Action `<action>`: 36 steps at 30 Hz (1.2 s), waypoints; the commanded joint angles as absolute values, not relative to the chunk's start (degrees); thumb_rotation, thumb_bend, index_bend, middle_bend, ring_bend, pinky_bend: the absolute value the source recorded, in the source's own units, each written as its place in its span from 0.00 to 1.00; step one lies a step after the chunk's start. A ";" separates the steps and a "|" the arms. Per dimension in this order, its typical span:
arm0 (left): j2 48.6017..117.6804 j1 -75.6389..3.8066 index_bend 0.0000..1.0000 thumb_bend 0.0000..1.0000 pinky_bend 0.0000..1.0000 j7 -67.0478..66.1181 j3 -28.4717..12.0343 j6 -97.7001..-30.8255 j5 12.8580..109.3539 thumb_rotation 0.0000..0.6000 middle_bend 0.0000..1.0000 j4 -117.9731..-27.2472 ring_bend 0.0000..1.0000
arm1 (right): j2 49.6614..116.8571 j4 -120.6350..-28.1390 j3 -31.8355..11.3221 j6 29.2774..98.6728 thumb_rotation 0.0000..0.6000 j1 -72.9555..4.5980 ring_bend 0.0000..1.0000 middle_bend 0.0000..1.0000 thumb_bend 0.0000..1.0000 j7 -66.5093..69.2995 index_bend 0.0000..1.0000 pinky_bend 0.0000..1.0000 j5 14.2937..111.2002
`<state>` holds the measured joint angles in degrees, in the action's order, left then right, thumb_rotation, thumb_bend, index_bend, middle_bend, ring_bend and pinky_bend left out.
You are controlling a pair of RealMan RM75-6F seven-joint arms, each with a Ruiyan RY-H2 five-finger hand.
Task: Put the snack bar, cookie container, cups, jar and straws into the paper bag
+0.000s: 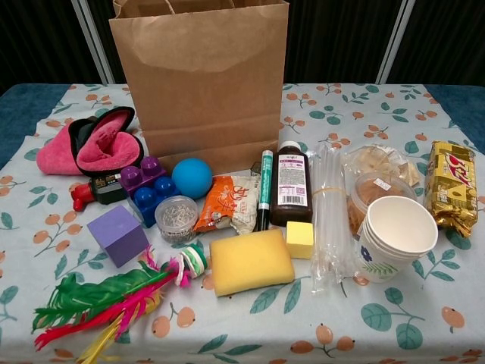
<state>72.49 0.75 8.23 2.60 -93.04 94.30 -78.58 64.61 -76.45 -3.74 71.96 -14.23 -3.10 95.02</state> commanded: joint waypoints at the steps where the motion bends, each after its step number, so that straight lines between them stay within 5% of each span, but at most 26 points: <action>1: 72.54 0.56 0.25 0.10 0.26 8.85 2.11 -92.22 93.14 1.00 0.28 -79.40 0.20 | 64.44 -72.85 -4.20 62.47 1.00 -21.93 0.04 0.23 0.08 -8.40 0.21 0.04 96.40; 10: 70.94 -0.32 0.25 0.10 0.26 7.81 0.91 -92.13 92.73 1.00 0.28 -81.44 0.20 | 68.76 -71.29 -3.78 49.73 1.00 -30.13 0.04 0.23 0.08 -17.85 0.21 0.06 94.36; 18: 71.37 -0.54 0.25 0.10 0.26 8.16 0.44 -91.80 91.96 1.00 0.28 -81.69 0.20 | 68.25 -76.52 -3.99 44.63 1.00 -33.95 0.04 0.23 0.08 -24.50 0.22 0.06 91.67; 36: 71.62 -0.99 0.25 0.10 0.26 7.77 -0.56 -92.75 91.97 1.00 0.28 -79.94 0.20 | 75.69 -72.09 -2.56 36.86 1.00 -38.59 0.04 0.23 0.05 -34.48 0.22 0.06 81.16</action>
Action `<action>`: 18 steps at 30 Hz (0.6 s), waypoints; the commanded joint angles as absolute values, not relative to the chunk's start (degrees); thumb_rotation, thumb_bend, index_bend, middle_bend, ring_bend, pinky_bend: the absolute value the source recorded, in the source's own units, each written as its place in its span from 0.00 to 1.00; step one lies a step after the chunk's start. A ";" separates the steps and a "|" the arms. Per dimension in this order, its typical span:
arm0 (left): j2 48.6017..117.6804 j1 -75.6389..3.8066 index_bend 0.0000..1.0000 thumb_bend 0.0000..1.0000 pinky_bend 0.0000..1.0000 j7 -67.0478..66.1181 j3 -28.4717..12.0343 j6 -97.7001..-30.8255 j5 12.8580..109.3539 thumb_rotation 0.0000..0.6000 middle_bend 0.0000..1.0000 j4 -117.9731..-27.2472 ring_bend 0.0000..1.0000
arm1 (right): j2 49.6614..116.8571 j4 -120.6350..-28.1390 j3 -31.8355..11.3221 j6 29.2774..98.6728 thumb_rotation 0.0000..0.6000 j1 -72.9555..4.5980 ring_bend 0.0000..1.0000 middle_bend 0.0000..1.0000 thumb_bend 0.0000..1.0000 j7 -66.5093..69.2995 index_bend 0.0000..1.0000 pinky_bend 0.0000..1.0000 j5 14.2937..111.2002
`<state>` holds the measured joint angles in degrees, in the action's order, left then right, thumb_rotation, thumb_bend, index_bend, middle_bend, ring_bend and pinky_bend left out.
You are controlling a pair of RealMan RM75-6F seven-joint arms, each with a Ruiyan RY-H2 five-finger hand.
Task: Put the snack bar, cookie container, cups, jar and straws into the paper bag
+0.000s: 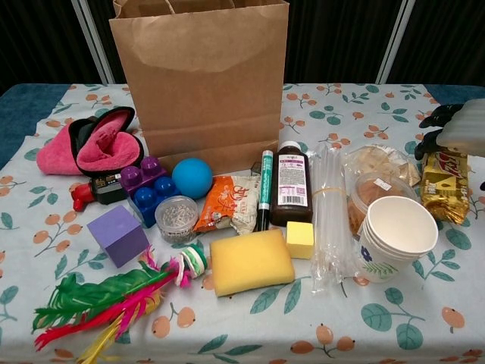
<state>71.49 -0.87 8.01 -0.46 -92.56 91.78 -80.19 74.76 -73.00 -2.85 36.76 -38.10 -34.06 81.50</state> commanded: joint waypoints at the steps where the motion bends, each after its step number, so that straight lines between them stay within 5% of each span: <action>1: 71.62 -1.02 0.25 0.10 0.26 7.78 -0.60 -92.79 92.00 1.00 0.28 -79.89 0.20 | 76.05 -71.75 -2.51 37.20 1.00 -38.71 0.04 0.23 0.05 -34.43 0.22 0.06 81.22; 18: 71.81 -1.16 0.25 0.10 0.26 7.81 -0.58 -92.57 91.60 1.00 0.28 -79.31 0.20 | 77.46 -69.51 -0.39 38.67 1.00 -39.73 0.06 0.26 0.05 -32.81 0.23 0.06 80.69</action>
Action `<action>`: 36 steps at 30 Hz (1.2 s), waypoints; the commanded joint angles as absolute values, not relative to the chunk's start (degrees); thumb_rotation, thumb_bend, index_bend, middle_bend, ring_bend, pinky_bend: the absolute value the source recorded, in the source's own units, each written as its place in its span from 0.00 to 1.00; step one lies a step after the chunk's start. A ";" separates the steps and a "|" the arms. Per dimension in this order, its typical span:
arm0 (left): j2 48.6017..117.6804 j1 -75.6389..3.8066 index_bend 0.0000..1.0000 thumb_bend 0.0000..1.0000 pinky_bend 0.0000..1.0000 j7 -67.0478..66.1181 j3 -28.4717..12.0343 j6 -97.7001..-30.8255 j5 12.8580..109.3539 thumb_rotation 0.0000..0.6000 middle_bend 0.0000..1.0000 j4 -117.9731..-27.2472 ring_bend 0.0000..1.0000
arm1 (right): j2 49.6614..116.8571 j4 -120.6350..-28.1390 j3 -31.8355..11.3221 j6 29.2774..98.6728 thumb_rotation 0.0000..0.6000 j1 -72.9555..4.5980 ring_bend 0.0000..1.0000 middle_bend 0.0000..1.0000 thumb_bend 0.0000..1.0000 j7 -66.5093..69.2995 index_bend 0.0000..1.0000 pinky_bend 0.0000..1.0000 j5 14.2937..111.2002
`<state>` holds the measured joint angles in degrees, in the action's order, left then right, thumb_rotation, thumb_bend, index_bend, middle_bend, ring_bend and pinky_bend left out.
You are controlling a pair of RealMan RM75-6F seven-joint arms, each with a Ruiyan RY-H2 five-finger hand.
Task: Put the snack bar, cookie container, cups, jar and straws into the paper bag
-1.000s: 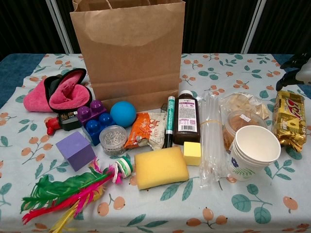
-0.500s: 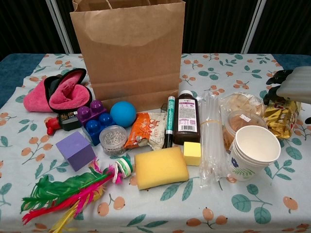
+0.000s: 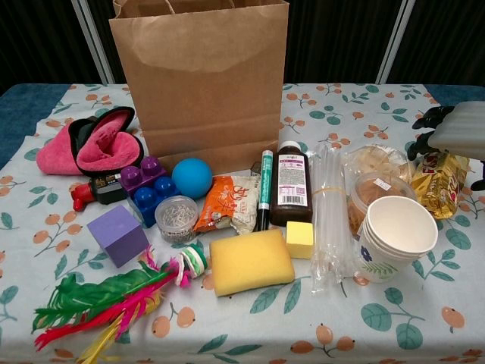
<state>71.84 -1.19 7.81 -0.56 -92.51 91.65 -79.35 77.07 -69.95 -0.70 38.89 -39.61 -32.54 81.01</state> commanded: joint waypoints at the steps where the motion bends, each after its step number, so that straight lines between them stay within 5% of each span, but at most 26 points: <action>1: 71.80 -1.15 0.25 0.10 0.26 7.80 -0.65 -92.61 91.51 1.00 0.28 -79.28 0.20 | 77.69 -69.24 -0.27 38.75 1.00 -39.76 0.07 0.27 0.06 -32.91 0.25 0.07 80.56; 15: 71.72 -1.34 0.25 0.10 0.26 7.34 -0.66 -92.66 91.70 1.00 0.28 -79.90 0.20 | 78.69 -67.56 0.47 46.95 1.00 -38.64 0.37 0.51 0.18 -29.97 0.63 0.32 84.36; 29: 70.98 -1.46 0.25 0.10 0.26 7.60 0.00 -92.79 92.82 1.00 0.28 -82.62 0.20 | 58.38 -86.58 -3.19 64.24 1.00 -34.16 0.43 0.55 0.20 -23.87 0.68 0.37 88.70; 36: 70.49 -1.63 0.25 0.10 0.26 8.47 0.20 -92.74 93.25 1.00 0.28 -82.81 0.20 | 49.08 -97.22 -12.33 67.62 1.00 -35.58 0.45 0.56 0.21 -27.93 0.69 0.39 80.25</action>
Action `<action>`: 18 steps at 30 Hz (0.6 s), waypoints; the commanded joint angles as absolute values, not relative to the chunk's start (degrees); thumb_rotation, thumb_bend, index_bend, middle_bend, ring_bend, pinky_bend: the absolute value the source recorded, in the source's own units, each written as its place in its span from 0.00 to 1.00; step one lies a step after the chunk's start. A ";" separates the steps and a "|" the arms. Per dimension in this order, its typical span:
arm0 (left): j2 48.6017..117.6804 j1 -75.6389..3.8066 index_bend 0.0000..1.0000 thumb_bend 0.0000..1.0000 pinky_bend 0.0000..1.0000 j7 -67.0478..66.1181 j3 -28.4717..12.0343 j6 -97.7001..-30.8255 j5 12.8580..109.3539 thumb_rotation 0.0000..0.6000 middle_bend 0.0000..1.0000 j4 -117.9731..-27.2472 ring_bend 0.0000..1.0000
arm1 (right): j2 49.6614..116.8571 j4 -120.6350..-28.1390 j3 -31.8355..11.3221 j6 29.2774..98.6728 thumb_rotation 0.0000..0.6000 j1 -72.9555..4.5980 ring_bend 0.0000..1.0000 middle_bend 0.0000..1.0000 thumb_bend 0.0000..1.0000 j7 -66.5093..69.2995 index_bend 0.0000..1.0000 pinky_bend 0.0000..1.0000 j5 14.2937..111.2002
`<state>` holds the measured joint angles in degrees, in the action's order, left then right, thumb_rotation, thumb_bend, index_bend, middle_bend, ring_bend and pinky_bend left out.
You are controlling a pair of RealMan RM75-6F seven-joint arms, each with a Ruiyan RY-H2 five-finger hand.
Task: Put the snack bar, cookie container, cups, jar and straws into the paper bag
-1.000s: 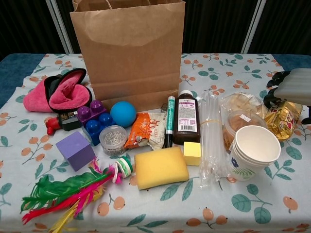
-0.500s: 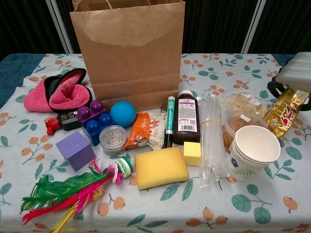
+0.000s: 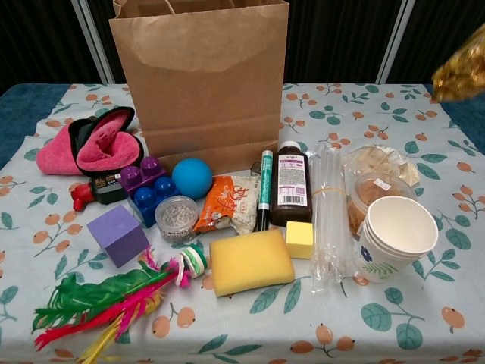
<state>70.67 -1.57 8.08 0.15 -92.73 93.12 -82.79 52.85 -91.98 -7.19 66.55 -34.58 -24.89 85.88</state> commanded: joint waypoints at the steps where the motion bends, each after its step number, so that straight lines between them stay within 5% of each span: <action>1: 70.42 -1.65 0.25 0.10 0.26 8.72 0.21 -92.81 93.37 1.00 0.28 -82.72 0.20 | 48.40 -98.45 -13.61 67.33 1.00 -36.35 0.45 0.57 0.21 -29.84 0.70 0.39 78.63; 8: 70.15 -1.72 0.25 0.10 0.26 10.36 0.36 -93.11 93.78 1.00 0.28 -81.44 0.20 | 50.22 -105.29 -20.59 64.48 1.00 -45.70 0.45 0.57 0.21 -49.93 0.70 0.39 66.33; 18: 70.82 -1.46 0.25 0.10 0.26 12.16 1.75 -94.32 96.16 1.00 0.28 -78.10 0.20 | 66.34 -103.95 -24.07 68.89 1.00 -61.93 0.45 0.57 0.21 -74.07 0.71 0.39 50.48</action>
